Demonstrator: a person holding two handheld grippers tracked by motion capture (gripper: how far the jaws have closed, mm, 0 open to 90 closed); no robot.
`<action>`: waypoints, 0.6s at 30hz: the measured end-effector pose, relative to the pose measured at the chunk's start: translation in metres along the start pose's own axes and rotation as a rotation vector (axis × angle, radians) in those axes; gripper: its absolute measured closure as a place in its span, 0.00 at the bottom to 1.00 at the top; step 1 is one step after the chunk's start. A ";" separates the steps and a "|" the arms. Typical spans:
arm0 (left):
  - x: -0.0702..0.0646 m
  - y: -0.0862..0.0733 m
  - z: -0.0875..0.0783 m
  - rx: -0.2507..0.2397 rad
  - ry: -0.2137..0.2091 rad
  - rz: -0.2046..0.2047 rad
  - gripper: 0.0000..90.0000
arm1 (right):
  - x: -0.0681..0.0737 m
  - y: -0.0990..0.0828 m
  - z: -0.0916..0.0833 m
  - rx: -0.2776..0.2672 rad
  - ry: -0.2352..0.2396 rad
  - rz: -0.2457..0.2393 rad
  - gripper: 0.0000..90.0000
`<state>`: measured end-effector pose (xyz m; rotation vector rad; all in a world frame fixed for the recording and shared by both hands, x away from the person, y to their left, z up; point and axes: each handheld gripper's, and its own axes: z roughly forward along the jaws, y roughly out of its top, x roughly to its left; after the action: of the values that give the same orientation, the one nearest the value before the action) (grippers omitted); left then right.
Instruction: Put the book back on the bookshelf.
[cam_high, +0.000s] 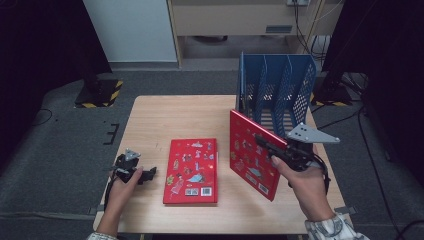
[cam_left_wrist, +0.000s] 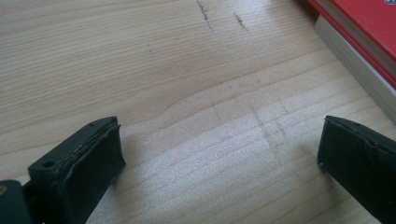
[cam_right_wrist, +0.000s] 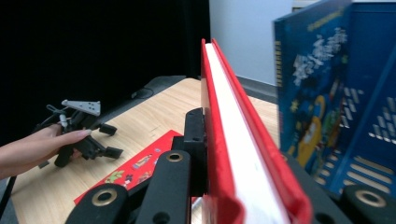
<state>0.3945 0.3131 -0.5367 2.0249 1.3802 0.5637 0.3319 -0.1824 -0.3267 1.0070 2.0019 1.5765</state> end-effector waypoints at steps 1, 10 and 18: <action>0.000 0.000 0.000 0.000 0.000 0.000 0.00 | -0.001 0.000 -0.003 -0.001 -0.005 0.002 0.88; 0.000 0.000 0.000 0.000 0.000 0.000 0.00 | -0.003 0.015 -0.019 -0.035 -0.028 0.019 0.88; 0.000 0.000 0.000 -0.005 0.000 -0.005 0.00 | -0.010 0.039 -0.019 -0.059 -0.066 0.014 0.88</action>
<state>0.3945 0.3127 -0.5369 2.0172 1.3826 0.5643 0.3370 -0.1984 -0.2852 1.0392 1.8969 1.5792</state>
